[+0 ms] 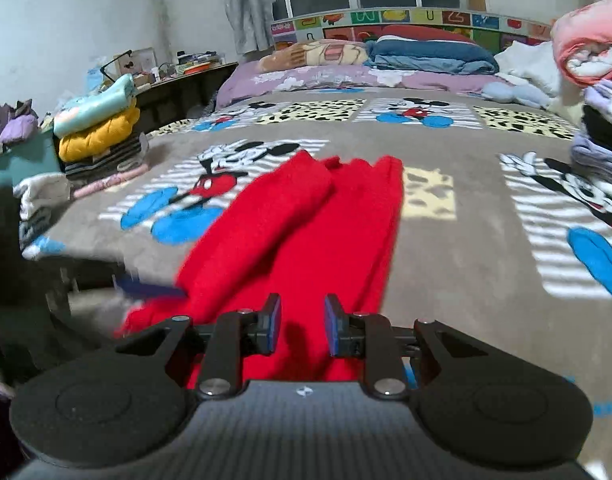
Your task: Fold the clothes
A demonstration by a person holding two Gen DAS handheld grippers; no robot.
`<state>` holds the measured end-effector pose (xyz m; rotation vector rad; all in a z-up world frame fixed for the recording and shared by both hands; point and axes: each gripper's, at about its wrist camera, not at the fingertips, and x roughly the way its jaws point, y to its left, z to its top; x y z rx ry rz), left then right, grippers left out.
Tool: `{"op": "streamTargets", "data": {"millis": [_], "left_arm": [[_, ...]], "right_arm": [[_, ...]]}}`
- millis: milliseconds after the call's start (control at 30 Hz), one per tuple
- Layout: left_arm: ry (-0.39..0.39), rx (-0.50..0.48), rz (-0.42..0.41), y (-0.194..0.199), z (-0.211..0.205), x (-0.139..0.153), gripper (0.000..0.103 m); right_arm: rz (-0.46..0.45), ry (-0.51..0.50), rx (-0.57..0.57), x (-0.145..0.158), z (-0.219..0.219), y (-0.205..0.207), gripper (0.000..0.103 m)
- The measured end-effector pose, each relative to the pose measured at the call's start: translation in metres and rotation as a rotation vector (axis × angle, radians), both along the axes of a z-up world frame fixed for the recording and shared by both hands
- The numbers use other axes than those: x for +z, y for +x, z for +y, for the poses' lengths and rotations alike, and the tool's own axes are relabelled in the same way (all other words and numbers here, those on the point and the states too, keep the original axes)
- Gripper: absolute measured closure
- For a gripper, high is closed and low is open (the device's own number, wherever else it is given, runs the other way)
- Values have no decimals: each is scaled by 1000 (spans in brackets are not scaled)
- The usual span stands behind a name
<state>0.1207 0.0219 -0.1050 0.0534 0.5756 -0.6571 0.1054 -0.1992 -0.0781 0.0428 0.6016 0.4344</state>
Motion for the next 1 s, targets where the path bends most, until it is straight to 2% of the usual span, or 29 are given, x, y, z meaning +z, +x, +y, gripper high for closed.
{"op": "streamTargets", "data": {"millis": [200, 267, 333, 400, 533, 567, 600, 667, 700, 733, 833, 1000], "left_arm": [[162, 16, -15, -6, -24, -8, 32], [183, 9, -54, -19, -21, -3, 32], [229, 11, -83, -32, -17, -2, 32], [284, 18, -122, -44, -15, -1, 32], [360, 32, -193, -63, -16, -5, 32], [362, 46, -201, -63, -17, -4, 32], [344, 74, -194, -57, -17, 0, 37], [307, 131, -180, -43, -19, 8, 54], [289, 159, -173, -37, -20, 12, 66], [270, 187, -166, -30, -20, 16, 70], [223, 259, -145, -7, -24, 30, 73], [255, 256, -100, 67, -44, 47, 80]], "right_arm": [[-69, -78, 12, -14, -4, -38, 77], [-91, -104, 16, -19, -5, -51, 77], [-114, -129, 21, -23, -7, -63, 71], [-134, -162, 31, -26, -7, -75, 71], [-196, -278, 70, -25, -3, -89, 70], [-207, -294, 74, -25, -2, -90, 70], [-213, -299, 76, -24, -1, -91, 69], [-219, -290, 76, -23, -1, -93, 69], [-222, -279, 71, -22, -2, -95, 68], [-222, -260, 64, -22, -4, -95, 68], [-207, -187, 41, -22, -11, -92, 68], [-226, -133, 48, -24, -9, -89, 68]]}}
